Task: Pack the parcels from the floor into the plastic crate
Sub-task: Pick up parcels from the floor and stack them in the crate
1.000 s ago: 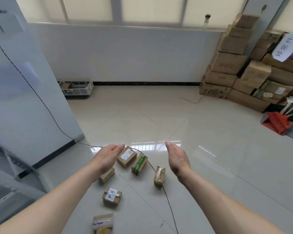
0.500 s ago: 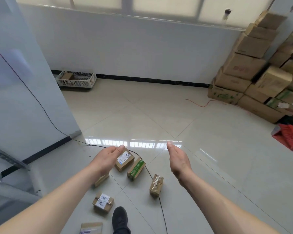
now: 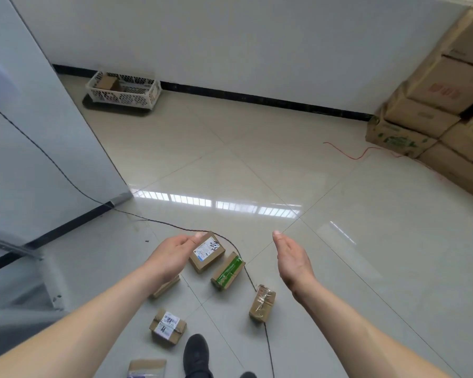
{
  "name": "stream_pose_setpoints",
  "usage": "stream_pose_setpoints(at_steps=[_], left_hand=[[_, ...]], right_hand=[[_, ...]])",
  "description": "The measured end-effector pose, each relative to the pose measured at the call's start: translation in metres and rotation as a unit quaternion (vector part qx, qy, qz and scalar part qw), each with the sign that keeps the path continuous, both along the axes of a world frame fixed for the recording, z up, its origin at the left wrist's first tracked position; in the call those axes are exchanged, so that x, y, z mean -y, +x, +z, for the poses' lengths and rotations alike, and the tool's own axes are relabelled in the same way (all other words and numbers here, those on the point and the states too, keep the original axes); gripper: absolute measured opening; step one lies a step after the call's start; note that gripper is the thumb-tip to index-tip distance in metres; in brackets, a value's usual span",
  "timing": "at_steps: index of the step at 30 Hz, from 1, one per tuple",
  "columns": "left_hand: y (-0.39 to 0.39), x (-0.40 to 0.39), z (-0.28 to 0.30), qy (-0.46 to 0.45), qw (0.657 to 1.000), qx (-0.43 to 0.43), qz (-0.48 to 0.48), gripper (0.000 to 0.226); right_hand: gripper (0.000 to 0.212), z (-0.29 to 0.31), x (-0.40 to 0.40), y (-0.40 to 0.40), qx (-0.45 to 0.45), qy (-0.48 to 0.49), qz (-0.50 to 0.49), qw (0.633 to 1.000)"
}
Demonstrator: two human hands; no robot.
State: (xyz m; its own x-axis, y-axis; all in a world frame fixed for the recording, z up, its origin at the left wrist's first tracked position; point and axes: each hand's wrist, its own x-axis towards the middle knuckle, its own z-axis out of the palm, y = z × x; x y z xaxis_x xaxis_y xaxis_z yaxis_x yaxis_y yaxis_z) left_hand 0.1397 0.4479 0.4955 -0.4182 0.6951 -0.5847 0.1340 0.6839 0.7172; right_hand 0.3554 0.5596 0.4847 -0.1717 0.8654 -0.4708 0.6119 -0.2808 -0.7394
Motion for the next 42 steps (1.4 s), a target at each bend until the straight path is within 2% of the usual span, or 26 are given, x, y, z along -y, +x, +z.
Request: stream_pose_setpoints(at_steps=[4,7,12,18,26,32,34,37,39,42], left_hand=[[-0.019,-0.014,-0.045,-0.034,0.999,0.017,0.029,0.026],[-0.029,-0.021,-0.089,-0.061,0.997,0.014,0.033,0.033],[-0.030,-0.045,-0.166,-0.101,0.992,0.032,0.066,0.030],[-0.023,-0.080,-0.277,-0.131,0.984,0.051,0.106,0.048],[-0.006,-0.087,-0.444,-0.165,0.967,0.099,0.169,0.049],[0.009,-0.079,-0.546,-0.196,0.945,0.155,0.212,0.053],[0.011,-0.081,-0.570,-0.204,0.937,0.173,0.227,0.056],[0.014,-0.088,-0.597,-0.211,0.923,0.205,0.246,0.062],[0.016,-0.092,-0.611,-0.220,0.913,0.226,0.259,0.067],[0.019,-0.100,-0.626,-0.224,0.890,0.274,0.288,0.074]], right_hand=[[0.058,-0.048,-0.027,-0.023,0.017,-0.037,0.033,0.999],[0.060,-0.094,-0.050,-0.038,0.032,-0.056,0.050,0.997],[0.050,-0.175,-0.082,-0.056,0.074,-0.072,0.128,0.986],[0.050,-0.284,-0.118,-0.066,0.105,-0.096,0.174,0.974],[0.059,-0.450,-0.145,-0.056,0.150,-0.096,0.240,0.954],[0.058,-0.543,-0.154,-0.067,0.159,-0.091,0.270,0.945],[0.064,-0.566,-0.154,-0.075,0.154,-0.096,0.271,0.945],[0.090,-0.593,-0.154,-0.083,0.156,-0.094,0.269,0.946],[0.097,-0.609,-0.155,-0.085,0.159,-0.091,0.267,0.946],[0.073,-0.622,-0.155,-0.088,0.149,-0.105,0.267,0.946]])
